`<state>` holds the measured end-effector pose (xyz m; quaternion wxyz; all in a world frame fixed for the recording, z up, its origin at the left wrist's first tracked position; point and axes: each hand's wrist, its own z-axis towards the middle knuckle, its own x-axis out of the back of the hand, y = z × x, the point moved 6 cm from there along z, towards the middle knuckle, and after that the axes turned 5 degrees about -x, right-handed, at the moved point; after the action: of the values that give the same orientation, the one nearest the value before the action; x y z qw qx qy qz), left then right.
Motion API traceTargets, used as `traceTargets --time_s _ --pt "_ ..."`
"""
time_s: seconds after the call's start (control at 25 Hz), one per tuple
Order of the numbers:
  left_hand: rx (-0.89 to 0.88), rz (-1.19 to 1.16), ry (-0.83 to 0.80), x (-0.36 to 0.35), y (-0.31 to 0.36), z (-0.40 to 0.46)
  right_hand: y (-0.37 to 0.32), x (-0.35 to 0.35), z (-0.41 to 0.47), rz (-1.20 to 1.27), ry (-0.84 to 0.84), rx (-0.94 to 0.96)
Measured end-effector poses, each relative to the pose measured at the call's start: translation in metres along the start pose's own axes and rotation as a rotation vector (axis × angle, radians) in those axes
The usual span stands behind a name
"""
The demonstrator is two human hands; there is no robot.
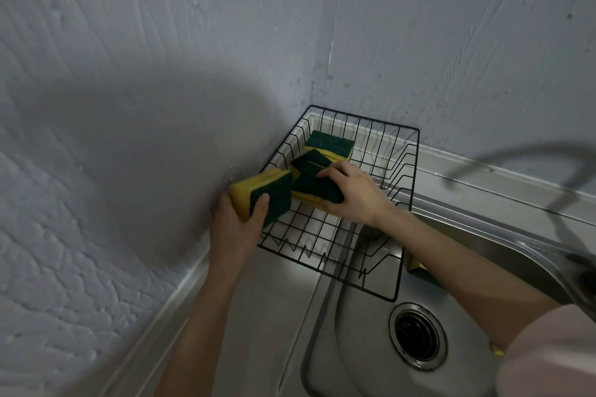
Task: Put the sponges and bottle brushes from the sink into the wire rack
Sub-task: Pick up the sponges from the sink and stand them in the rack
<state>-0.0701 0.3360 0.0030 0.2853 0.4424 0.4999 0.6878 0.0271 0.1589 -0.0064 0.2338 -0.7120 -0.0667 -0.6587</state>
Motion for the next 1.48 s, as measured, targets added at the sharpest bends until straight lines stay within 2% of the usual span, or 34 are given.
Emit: traceTargets --time_s 0.2,0.52,0.68,0.88,1.12,1.48 --pt "0.008 0.018 -0.003 -0.001 0.000 0.000 0.002 0.001 0.000 -0.024 0.007 -0.010" --pt "-0.021 0.000 0.008 0.001 0.006 -0.003 0.005 0.016 -0.012 0.164 0.066 -0.059" --pt "-0.028 0.006 0.035 0.006 0.007 -0.003 -0.003 0.011 -0.023 0.226 0.008 -0.033" --pt "-0.023 -0.003 0.029 0.010 0.003 -0.005 -0.018 -0.011 -0.020 0.110 -0.075 0.029" --pt "-0.022 0.033 0.039 0.009 0.000 -0.003 -0.024 -0.029 -0.001 -0.062 -0.040 0.011" --pt "-0.011 0.038 0.016 0.000 -0.001 0.000 -0.014 -0.037 0.014 -0.002 0.050 -0.009"
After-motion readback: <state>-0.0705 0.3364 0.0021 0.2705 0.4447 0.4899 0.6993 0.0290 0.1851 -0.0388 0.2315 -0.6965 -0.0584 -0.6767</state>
